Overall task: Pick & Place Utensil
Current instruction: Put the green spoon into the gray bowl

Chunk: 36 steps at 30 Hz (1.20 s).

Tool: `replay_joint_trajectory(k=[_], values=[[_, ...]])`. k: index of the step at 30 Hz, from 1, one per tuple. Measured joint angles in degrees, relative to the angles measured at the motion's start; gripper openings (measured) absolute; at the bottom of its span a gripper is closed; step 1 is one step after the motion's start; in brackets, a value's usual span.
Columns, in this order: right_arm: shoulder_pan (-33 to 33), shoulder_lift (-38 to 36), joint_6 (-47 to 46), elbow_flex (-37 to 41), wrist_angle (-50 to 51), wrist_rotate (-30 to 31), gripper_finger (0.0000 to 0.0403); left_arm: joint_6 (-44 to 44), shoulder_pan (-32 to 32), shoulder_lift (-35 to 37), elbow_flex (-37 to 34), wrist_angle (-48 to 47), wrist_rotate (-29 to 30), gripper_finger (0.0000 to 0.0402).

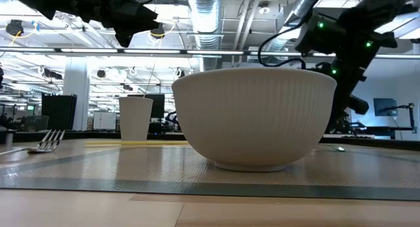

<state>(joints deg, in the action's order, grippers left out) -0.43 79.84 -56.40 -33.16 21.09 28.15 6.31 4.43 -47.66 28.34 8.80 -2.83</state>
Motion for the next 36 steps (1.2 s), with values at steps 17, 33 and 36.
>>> replay_joint_trajectory(k=[17, 33, 36], values=[[-0.02, 5.88, -9.33, -0.17, 7.13, 2.11, 0.0088, 0.0, 0.02, 0.0, 0.0, -0.22, 0.0, 0.0118], [-0.02, 1.52, -4.55, -0.21, 2.47, 3.86, 0.0088, 0.0, 0.0, 0.0, 0.0, -0.22, 0.0, 0.0118], [-0.13, 2.55, -4.56, -0.21, 2.48, 3.77, 0.0088, 0.0, 0.02, 0.0, 0.0, -0.22, 0.0, 0.0118]])
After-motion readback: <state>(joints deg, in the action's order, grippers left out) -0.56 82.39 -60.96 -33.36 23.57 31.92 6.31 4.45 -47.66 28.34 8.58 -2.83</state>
